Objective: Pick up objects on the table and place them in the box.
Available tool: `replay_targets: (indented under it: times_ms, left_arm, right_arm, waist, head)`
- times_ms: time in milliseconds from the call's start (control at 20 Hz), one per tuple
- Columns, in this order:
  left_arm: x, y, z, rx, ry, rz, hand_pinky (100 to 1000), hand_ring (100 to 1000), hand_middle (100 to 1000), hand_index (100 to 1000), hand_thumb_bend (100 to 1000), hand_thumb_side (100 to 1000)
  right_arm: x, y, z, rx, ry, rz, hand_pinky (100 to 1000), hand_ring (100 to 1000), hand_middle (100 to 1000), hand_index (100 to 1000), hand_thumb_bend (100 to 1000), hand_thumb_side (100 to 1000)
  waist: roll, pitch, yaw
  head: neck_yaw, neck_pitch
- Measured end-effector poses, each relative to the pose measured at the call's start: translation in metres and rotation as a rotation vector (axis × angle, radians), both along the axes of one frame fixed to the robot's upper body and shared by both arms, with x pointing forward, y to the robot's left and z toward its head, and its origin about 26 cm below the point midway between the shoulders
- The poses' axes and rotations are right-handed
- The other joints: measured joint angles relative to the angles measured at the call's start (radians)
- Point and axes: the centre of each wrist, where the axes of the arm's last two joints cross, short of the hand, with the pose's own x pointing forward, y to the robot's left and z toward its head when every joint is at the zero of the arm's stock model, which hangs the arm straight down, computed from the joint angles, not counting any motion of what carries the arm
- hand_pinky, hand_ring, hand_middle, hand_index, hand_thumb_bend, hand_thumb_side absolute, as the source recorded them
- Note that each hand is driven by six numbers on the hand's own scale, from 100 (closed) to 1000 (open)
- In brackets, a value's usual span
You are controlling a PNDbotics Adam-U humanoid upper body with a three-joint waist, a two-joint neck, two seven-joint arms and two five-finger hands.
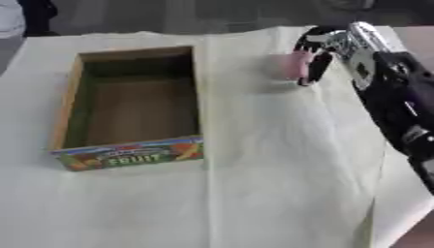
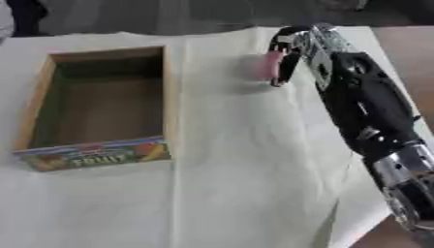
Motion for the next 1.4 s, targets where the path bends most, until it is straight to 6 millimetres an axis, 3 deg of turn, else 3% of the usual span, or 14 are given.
replay_targets:
  times_ms: [300, 650, 1400]
  left_arm:
    - [0.000, 0.000, 0.000, 0.001, -0.001, 0.000, 792, 581, 609, 815, 100, 556]
    - [0.000, 0.000, 0.000, 0.001, -0.002, -0.001, 792, 580, 609, 815, 100, 556]
    - [0.000, 0.000, 0.000, -0.001, 0.005, 0.002, 793, 582, 610, 815, 100, 555]
  right_arm:
    - [0.001, 0.000, -0.002, -0.012, -0.018, -0.026, 776, 882, 750, 842, 373, 100]
    - [0.002, 0.003, -0.003, -0.012, -0.063, -0.044, 745, 859, 709, 707, 100, 100]
    - [-0.008, 0.017, 0.023, 0.053, -0.199, 0.020, 712, 826, 608, 538, 100, 100]
  waist:
    - [0.001, 0.001, 0.002]
    - [0.002, 0.002, 0.001]
    - [-0.007, -0.016, -0.005]
  head:
    - [-0.004, -0.001]
    - [-0.006, -0.001]
    - [0.003, 0.000]
